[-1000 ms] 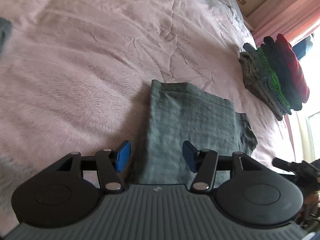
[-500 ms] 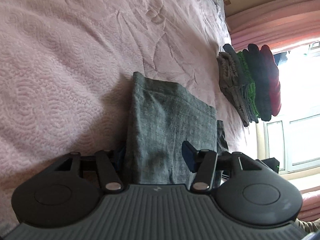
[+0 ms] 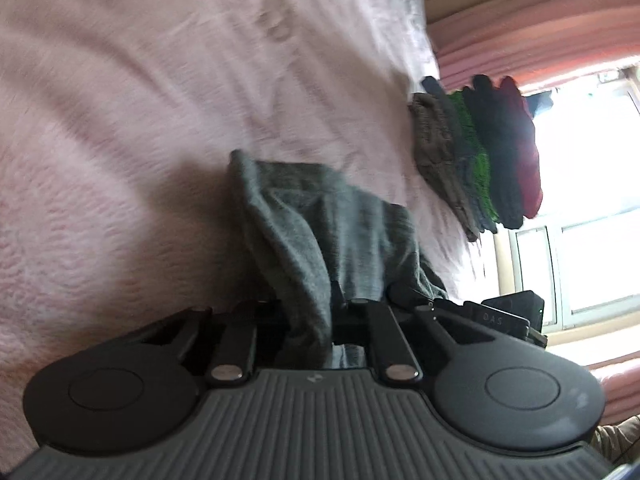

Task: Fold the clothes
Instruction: 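Grasp the folded grey shorts edge with the right tool while the left tool grasps the other edge, then lift the folded shorts with both tools and carry them to the clothes stack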

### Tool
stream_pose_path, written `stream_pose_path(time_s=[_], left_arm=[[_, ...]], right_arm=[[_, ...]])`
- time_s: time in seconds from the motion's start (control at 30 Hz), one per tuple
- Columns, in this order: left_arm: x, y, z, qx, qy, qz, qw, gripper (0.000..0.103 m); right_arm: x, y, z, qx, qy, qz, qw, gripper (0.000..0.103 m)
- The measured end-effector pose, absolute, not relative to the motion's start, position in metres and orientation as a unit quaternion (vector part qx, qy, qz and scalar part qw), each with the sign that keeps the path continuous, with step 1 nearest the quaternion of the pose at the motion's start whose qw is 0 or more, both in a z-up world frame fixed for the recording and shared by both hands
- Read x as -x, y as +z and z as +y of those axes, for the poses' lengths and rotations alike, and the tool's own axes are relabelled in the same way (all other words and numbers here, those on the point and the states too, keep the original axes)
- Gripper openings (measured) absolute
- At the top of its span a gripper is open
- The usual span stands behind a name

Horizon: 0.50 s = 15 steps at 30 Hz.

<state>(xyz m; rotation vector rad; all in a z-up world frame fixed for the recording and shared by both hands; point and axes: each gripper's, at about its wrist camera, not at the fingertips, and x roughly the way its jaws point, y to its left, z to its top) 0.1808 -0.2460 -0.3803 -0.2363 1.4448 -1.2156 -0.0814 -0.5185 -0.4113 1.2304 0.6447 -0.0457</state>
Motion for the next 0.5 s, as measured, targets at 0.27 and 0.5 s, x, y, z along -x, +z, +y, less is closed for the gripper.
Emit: stream_pose_path(time_s=[0.27, 0.5], left_arm=[[-0.143, -0.285, -0.307, 0.111, -0.573, 0.56, 0.589, 0.01], [-0.091, -0.194, -0.427, 0.128, -0.639, 0.504, 0.566, 0.01]], right_arm=[[0.125, -0.32, -0.555, -0.545, -0.034, 0.236, 0.803, 0.009], [0.197, -0.213, -0.641, -0.504, -0.071, 0.192, 0.839, 0.009]])
